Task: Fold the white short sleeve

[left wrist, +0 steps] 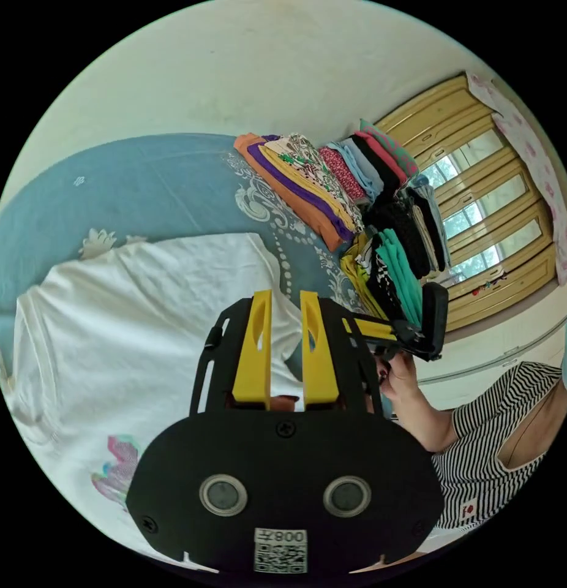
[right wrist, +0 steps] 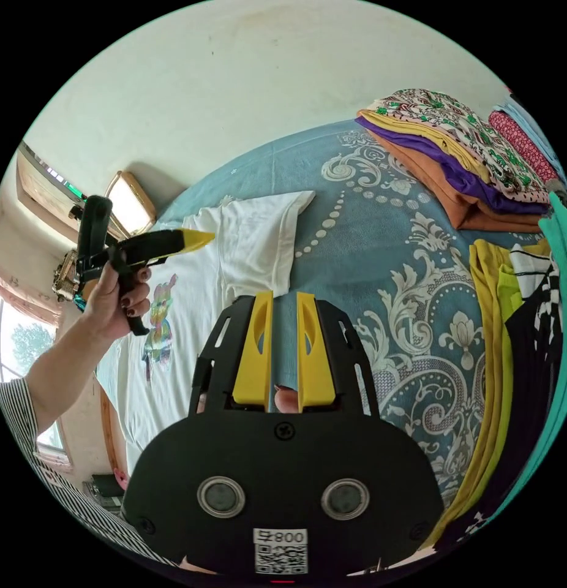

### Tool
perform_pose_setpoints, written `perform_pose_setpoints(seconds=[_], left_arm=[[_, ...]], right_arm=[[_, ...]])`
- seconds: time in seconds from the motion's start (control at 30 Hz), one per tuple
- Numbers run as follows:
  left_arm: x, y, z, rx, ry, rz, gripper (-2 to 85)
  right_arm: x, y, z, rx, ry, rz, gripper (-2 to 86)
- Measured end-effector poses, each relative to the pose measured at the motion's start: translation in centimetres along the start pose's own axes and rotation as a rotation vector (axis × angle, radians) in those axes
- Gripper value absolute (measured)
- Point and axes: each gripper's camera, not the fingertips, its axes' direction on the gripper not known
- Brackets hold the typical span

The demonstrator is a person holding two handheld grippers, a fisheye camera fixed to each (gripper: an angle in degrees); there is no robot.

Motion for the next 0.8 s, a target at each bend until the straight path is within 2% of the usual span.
perform_pose_setpoints(seconds=[0.27,0.53,0.63,0.8], left_arm=[[-1.9,-15.4,11.4,-0.179,-0.174,0.166,10.0],[-3.6,-23.6,20.6,-0.359,-0.340,0.285,8.6],[-4.2,-25.4,22.3,-0.350,-0.414,0.330,6.2],[-6.4,-28.1,22.5,-0.300,-0.392,0.326,2.4]], right_arm=[[-1.5,-1.0,1.7,0.015,0.050,-0.032,6.8],[-2.2,-2.2,3.3,-0.024,0.049,-0.046,5.8],[-2.2,-2.5,3.6,-0.016,0.041,-0.057,5.1],[-2.0,-3.2,4.1,-0.004,-0.024,-0.044,2.5]])
